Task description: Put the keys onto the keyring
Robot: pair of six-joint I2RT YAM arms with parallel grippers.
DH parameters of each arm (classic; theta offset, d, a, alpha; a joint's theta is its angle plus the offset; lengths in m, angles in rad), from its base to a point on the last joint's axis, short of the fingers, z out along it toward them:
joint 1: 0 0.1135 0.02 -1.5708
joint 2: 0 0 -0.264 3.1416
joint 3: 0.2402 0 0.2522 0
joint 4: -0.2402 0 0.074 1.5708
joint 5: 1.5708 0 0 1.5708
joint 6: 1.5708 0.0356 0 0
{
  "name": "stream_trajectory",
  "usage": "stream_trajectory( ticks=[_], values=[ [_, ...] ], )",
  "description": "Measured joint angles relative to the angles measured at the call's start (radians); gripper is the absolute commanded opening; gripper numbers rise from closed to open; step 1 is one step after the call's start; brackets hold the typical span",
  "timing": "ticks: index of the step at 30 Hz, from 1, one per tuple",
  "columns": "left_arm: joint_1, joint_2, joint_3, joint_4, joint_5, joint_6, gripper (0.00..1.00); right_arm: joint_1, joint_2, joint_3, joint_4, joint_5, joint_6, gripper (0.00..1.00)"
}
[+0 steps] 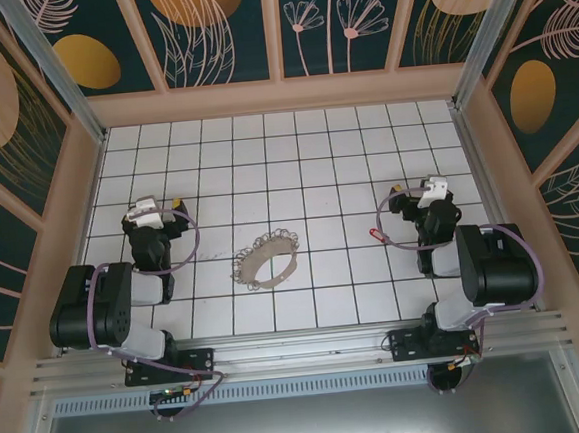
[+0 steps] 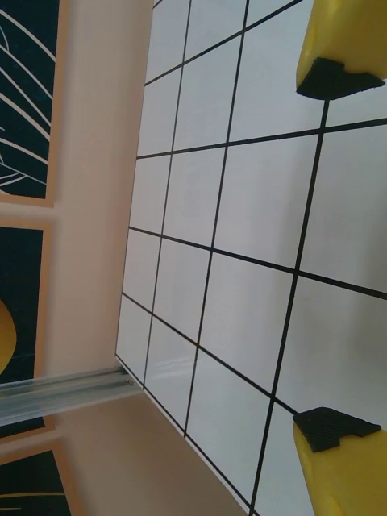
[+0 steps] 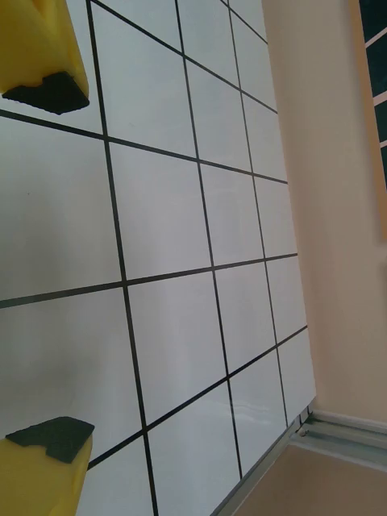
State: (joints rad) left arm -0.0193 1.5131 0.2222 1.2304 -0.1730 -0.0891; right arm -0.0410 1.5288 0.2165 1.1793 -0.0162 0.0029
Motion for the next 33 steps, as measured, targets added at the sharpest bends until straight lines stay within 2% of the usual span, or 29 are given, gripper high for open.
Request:
stream_trajectory(
  ticks=[22, 26, 30, 33],
  values=[
    [-0.001, 0.0, 0.0, 0.001, 0.0, 0.007, 0.99, 0.0, 0.0, 0.002, 0.003, 0.0, 0.004, 0.99],
    [-0.001, 0.0, 0.0, 0.001, 0.0, 0.007, 0.99, 0.0, 0.0, 0.002, 0.004, -0.001, 0.004, 0.92],
    [-0.001, -0.006, 0.002, -0.011, 0.008, 0.011, 0.99, 0.0, -0.007, 0.003, -0.003, 0.016, 0.011, 0.92],
    [-0.001, -0.057, 0.031, -0.091, 0.003, 0.011, 0.99, 0.0, -0.074, 0.019, -0.081, 0.055, 0.028, 0.92]
  ],
)
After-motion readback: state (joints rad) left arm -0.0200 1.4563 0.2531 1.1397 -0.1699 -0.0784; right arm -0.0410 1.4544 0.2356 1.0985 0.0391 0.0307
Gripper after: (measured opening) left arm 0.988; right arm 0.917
